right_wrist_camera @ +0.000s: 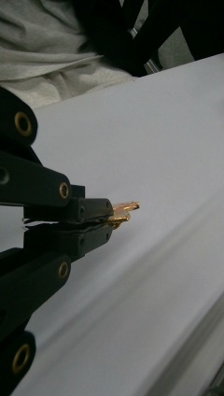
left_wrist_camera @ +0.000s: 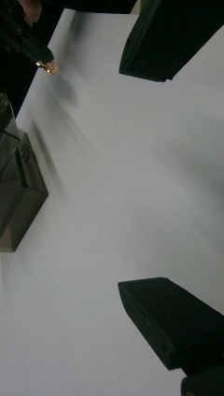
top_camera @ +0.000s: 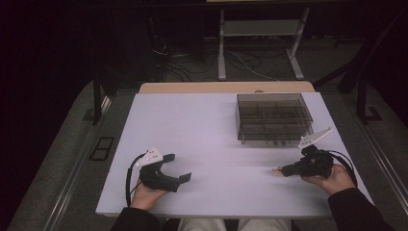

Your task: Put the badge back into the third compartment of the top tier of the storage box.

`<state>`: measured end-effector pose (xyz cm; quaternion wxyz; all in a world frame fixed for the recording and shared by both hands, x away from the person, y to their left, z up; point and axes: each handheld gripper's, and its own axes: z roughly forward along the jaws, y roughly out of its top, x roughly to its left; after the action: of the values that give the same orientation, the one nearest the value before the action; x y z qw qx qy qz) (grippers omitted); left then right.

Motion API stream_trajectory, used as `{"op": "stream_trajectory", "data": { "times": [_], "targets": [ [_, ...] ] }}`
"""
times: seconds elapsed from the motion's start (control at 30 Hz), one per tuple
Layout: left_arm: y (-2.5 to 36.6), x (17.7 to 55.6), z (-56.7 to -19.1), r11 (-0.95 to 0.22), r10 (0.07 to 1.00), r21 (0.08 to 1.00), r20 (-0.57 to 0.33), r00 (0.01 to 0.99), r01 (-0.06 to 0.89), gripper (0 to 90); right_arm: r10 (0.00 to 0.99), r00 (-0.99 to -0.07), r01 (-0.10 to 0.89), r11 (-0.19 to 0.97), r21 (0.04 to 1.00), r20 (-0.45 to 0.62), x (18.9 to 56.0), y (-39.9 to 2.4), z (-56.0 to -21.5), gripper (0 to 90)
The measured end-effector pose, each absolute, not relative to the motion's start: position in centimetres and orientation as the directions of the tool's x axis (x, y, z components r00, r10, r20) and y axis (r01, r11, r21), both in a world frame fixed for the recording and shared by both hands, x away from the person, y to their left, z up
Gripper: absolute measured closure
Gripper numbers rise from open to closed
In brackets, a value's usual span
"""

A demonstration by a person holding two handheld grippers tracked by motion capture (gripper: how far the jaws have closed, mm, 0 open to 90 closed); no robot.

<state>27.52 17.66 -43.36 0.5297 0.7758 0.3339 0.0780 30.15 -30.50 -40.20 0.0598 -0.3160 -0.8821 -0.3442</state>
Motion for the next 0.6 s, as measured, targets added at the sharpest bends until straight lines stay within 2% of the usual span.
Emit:
{"op": "stream_trajectory", "data": {
  "times": [0.6],
  "targets": [
    [17.7,27.5,-43.4,-0.212,0.600,0.875,-0.235,0.764,0.435,0.0,0.522,-0.799,0.585,0.563,0.585,0.297,30.3,-31.3,-37.8,86.0]
  ]
}}
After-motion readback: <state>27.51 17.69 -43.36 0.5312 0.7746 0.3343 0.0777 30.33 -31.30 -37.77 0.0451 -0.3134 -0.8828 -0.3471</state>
